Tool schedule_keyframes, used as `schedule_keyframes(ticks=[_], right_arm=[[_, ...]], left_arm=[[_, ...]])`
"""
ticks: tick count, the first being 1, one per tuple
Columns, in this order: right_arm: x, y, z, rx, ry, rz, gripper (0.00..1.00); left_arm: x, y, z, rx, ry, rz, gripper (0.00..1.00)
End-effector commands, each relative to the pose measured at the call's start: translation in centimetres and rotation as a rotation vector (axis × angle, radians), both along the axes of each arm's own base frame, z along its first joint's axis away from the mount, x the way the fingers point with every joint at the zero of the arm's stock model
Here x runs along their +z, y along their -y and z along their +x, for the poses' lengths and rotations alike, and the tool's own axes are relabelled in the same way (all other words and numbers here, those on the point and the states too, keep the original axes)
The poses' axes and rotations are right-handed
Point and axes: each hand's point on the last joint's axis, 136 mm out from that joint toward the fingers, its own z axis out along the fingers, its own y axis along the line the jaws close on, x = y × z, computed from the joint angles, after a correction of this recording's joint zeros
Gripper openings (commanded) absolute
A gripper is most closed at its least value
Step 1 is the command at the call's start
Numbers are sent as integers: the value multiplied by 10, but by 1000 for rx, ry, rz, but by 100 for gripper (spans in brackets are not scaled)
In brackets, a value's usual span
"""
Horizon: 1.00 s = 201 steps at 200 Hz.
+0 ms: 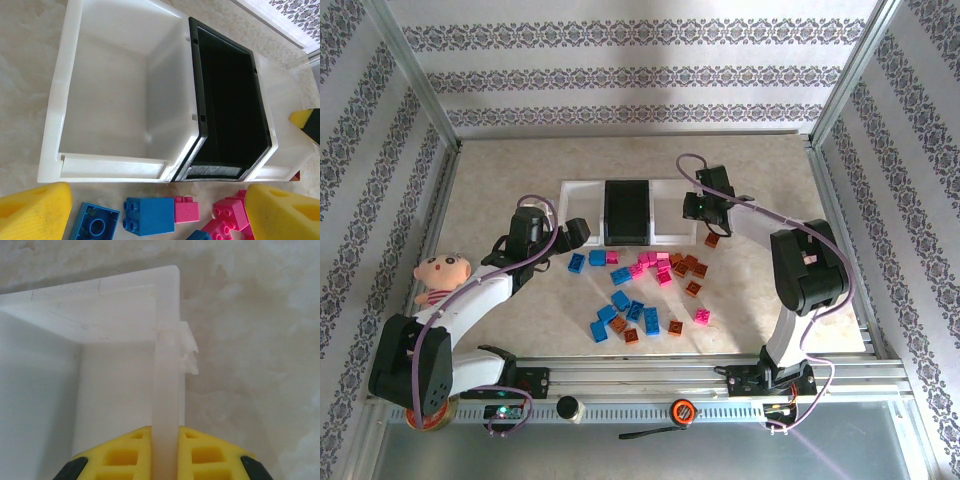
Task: Sort the legos into containers by color
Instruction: Move the container to the top-center of the table.
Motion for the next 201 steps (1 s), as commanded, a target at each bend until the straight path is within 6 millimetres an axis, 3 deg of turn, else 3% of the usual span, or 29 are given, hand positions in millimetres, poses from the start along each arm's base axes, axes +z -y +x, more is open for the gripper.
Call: schedule_keyframes(ticks=[1,24,43,58,83,105,142,174,201], right_arm=[[5,4,14,2,9,-21,10],[4,6,20,19,-8,-13,15],[9,7,20,31,-1,-26,39],[24,8,16,22,44,-36,55],[52,20,-3,-43,114,-22,67],[59,40,-29,-154,128,-14,72],[14,75,-67,-344,38,-4,72],[-14,78,-69,-365,-49,-40,73],[-24,72,-65,-354,-54,-27,73]], left_arm=[[15,0,3,-8,29,-3,89],[14,0,2,-12,25,-2,90],[15,0,2,-12,30,-2,92],[17,0,2,-15,39,-6,94],[23,3,1,-27,52,-22,98],[25,6,-1,-33,68,-45,100],[23,5,-4,-21,83,-67,100],[24,3,-8,-22,92,-60,100],[25,1,-13,-19,101,-56,100]])
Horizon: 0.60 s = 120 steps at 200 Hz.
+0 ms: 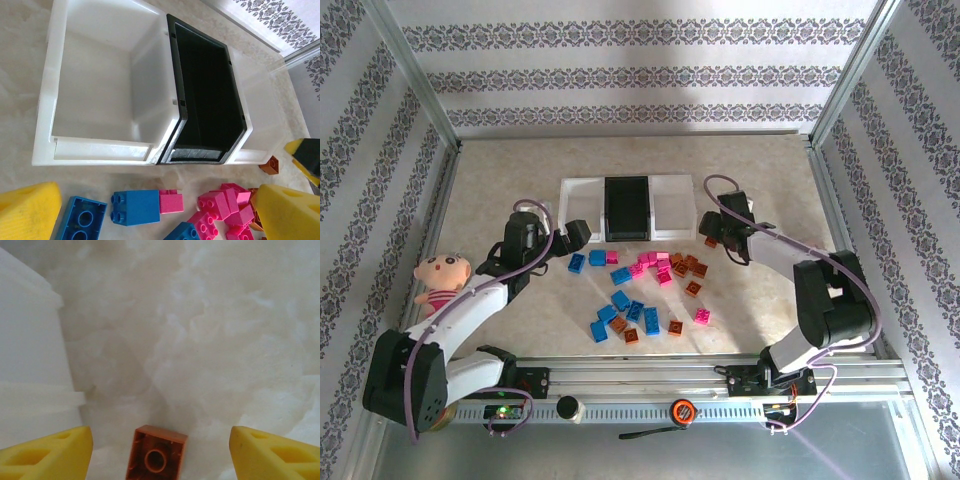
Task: Sort the legos into containers by color
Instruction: Pick up the lego from the middle-right of the table.
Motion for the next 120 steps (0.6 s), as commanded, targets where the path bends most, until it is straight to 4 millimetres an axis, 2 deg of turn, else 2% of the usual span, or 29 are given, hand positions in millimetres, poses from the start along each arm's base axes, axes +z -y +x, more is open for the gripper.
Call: schedule_keyframes(ticks=[1,14,33,65,102,120], right_arm=[[-6,1,4,-32,4,6,73],[-9,-5,6,-9,-4,-1,73],[-18,-4,6,-19,-36,-14,73],[-33,-2,0,-20,-79,-23,66],[-32,-5,-3,8,-85,-26,50],[-33,-7,-7,19,-89,-18,49]], left_arm=[[11,-2,0,6,50,-15,100],[12,-3,-1,8,55,-11,100],[11,-4,-2,10,53,-6,100],[10,-7,-2,26,52,2,100],[10,-9,-2,36,54,0,100],[8,-9,-3,39,47,-2,100]])
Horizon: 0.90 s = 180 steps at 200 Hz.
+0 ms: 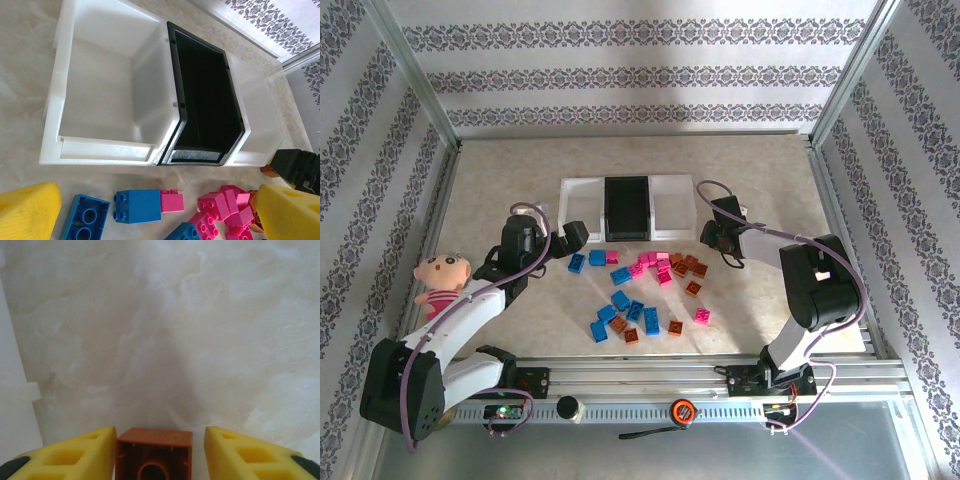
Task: Sort the legos into containers by color
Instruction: Pick up the lego from the middle-right of the table, then place the lego in the container.
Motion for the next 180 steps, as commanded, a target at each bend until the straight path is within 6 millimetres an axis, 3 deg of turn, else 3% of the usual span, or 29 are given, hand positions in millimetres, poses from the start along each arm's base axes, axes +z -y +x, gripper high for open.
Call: schedule_keyframes(ticks=[1,30,57,86,112,134,180], right_arm=[[3,-6,-4,19,0,3,49],[3,-6,-8,29,-4,7,38],[21,-10,-13,61,48,22,27],[65,-27,-22,156,162,55,24],[111,-72,-21,316,254,96,23],[127,-105,-6,395,274,73,24],[115,-118,50,367,255,-32,27]], left_arm=[[4,-4,0,19,27,-6,100],[0,-3,-2,17,17,-18,100],[-2,-2,-4,16,6,-32,100],[-6,-3,-9,23,-10,-47,100],[-5,-4,-13,24,-7,-50,100],[-8,-8,-18,37,-27,-36,97],[-17,-13,-22,42,-53,15,97]])
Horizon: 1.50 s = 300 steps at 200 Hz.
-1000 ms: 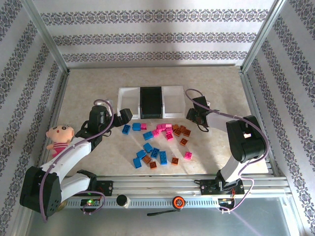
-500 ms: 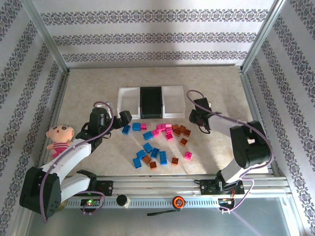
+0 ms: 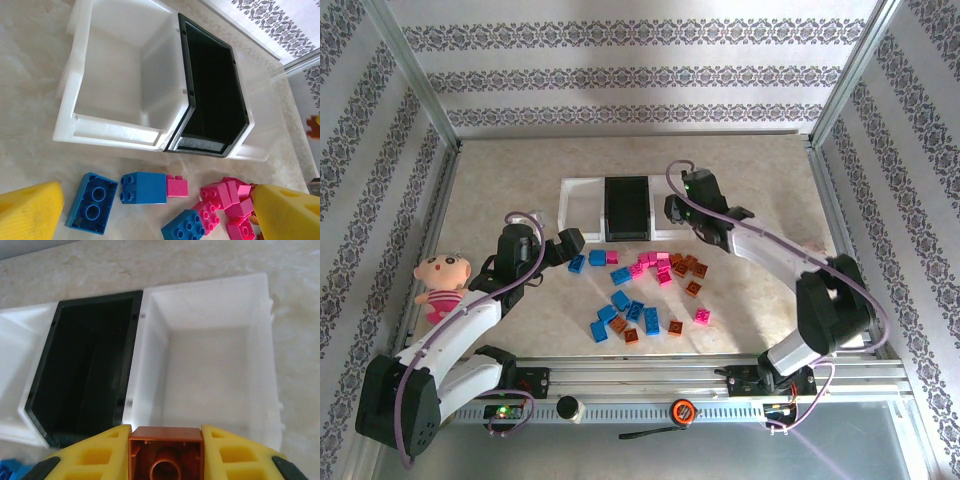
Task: Sort the legos into containers by color
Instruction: Place the lego in the container, then pick up the lego from the center of the table.
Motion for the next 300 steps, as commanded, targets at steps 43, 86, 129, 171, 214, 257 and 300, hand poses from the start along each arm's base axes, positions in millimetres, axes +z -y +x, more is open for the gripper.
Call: schedule_keyframes(ticks=[43,86,129,171,214,257,300], right_arm=[[-33,7,46,-65,-42,-152,55],[-8,3,43,-52,24,-103,68],[-12,3,5,-20,32,-62,68],[-20,12,-15,-21,24,-47,68],[-15,20,-21,-32,39,-50,68],[-14,24,-23,-38,41,-44,68],[-16,25,-23,-40,37,-45,68]], left_arm=[[-23,-3,-3,-10,-79,59,97],[-37,0,-9,-31,-119,142,95],[-62,-2,-13,-44,-154,313,95],[-96,2,-2,-79,-214,506,83],[-124,6,9,-89,-255,539,74],[-126,11,20,-92,-217,542,72],[-124,16,26,-109,-177,535,51]])
